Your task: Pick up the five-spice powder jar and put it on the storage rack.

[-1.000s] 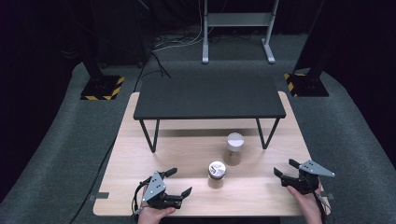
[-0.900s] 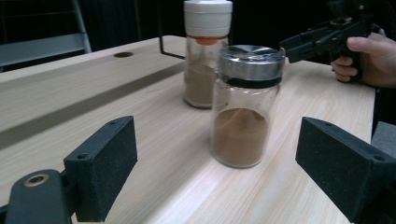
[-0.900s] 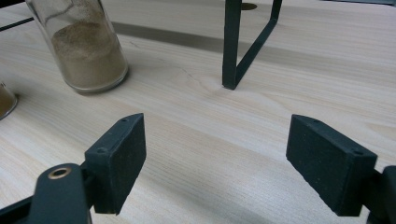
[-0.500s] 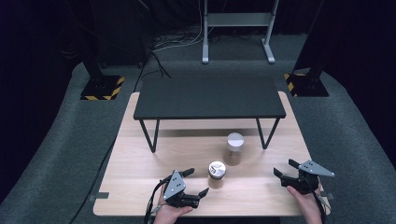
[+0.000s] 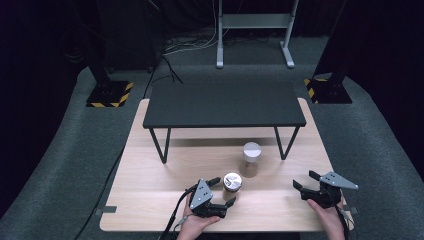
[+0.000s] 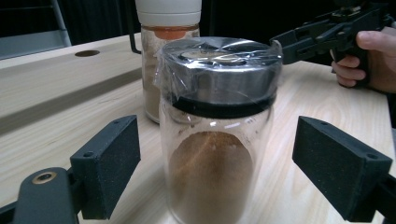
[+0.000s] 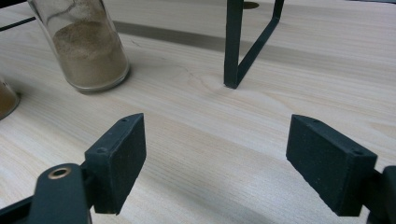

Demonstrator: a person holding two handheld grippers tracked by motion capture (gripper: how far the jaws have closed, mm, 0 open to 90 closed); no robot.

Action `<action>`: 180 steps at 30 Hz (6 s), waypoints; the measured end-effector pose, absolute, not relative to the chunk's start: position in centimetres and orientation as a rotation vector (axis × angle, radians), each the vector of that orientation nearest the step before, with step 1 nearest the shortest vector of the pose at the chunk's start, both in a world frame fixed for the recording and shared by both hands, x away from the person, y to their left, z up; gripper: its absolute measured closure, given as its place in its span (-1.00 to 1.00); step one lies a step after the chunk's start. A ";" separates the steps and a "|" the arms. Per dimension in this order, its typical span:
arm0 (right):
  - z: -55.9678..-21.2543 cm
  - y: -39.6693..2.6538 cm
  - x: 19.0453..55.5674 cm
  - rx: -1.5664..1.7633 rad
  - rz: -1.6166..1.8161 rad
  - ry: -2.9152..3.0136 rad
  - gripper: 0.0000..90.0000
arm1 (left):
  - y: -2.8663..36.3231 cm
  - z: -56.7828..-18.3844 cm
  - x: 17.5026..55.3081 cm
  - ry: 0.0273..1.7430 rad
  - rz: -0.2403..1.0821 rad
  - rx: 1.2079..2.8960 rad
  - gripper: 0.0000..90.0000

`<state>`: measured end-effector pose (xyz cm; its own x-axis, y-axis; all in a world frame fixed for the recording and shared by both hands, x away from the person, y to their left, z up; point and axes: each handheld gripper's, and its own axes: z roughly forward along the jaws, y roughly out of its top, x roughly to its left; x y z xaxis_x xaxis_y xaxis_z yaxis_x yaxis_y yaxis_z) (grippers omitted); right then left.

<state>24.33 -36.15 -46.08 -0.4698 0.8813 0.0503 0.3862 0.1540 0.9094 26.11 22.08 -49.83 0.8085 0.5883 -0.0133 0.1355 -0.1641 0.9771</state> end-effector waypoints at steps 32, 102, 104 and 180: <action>-46.0 -36.2 24.4 1.200 1.291 1.938 -0.59 | 21.0 -48.4 27.1 0.605 0.435 1.691 -0.31; -46.0 -36.1 24.6 1.199 1.288 1.959 -0.58 | 26.0 -29.5 32.2 0.800 0.684 1.536 -0.30; -46.0 -36.1 24.7 1.198 1.288 1.960 -0.58 | 25.5 -29.2 32.7 0.812 0.702 1.546 -0.30; -46.2 -36.2 24.6 1.207 1.298 1.954 -0.59 | 33.8 -46.9 21.4 0.798 0.745 1.687 -0.66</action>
